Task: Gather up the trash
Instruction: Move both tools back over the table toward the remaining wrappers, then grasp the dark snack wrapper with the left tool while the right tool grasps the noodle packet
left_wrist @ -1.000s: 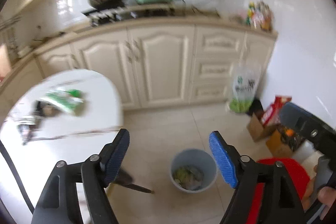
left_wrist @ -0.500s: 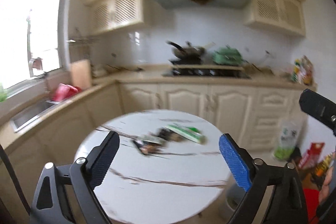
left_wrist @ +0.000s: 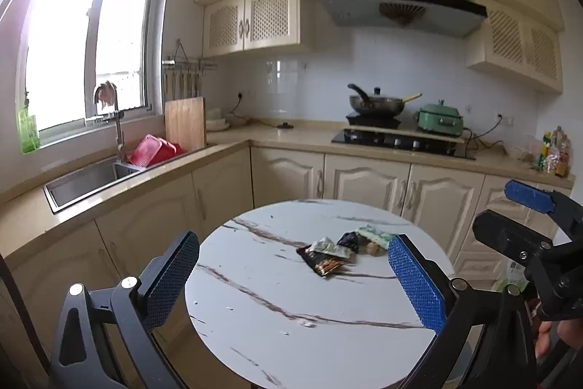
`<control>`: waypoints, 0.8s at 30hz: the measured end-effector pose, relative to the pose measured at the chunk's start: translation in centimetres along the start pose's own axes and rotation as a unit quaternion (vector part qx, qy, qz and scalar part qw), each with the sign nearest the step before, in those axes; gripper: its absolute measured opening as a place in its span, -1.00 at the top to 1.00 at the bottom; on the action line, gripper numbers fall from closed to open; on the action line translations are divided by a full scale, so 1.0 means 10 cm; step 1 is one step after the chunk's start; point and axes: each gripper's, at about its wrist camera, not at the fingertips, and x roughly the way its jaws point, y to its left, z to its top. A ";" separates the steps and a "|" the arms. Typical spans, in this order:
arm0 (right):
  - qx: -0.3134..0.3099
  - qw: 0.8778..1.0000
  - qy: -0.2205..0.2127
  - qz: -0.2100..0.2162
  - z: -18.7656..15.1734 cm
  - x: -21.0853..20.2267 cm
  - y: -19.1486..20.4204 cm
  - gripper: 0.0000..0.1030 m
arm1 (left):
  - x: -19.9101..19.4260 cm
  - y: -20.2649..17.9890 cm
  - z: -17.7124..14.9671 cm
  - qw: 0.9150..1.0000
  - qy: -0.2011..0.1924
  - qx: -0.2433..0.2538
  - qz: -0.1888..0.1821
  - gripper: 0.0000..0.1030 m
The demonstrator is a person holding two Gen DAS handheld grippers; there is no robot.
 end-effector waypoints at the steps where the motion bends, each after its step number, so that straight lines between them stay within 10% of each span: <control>1: 0.001 1.000 0.007 -0.002 -0.02 0.07 -0.04 -1.00 | 0.12 0.05 0.03 1.000 0.007 0.002 -0.002 -0.99; 14: 0.005 0.992 0.112 -0.056 -0.20 1.29 -0.90 -1.00 | 1.96 0.15 0.65 0.989 0.147 0.012 -0.027 -0.99; 24: 0.042 0.980 0.187 -0.059 -0.61 1.96 -1.57 -1.00 | 3.52 -0.37 0.56 0.953 0.301 0.034 -0.002 -0.96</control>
